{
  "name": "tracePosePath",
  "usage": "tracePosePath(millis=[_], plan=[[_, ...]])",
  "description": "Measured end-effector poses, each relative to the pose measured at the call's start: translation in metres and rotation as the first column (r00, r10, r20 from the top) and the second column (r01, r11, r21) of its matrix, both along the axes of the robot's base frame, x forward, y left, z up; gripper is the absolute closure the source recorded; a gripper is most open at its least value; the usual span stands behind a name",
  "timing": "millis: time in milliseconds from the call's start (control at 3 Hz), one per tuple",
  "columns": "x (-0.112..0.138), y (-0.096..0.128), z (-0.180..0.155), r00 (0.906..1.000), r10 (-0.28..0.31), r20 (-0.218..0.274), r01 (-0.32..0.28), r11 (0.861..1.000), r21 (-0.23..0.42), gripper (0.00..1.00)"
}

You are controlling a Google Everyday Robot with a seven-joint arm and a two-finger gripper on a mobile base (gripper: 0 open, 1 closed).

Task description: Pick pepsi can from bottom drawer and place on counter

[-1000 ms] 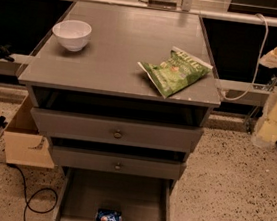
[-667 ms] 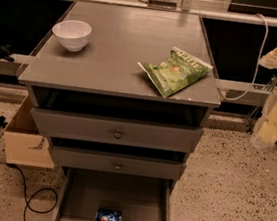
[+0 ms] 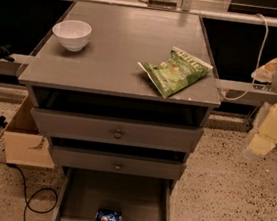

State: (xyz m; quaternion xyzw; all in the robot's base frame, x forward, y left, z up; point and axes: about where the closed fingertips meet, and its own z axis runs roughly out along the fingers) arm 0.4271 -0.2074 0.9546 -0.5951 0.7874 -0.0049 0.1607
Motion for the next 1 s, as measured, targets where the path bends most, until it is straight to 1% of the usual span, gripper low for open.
tracePosePath(millis=[333, 667, 1000], plan=[[-0.011, 0.002, -0.029, 0.9982, -0.015, -0.057, 0.017, 0.999, 0.032, 0.00], [-0.020, 0.005, -0.060, 0.9926, -0.027, -0.118, 0.033, 0.998, 0.051, 0.00], [-0.031, 0.016, -0.086, 0.9842, 0.005, -0.177, 0.013, 0.995, 0.103, 0.00]])
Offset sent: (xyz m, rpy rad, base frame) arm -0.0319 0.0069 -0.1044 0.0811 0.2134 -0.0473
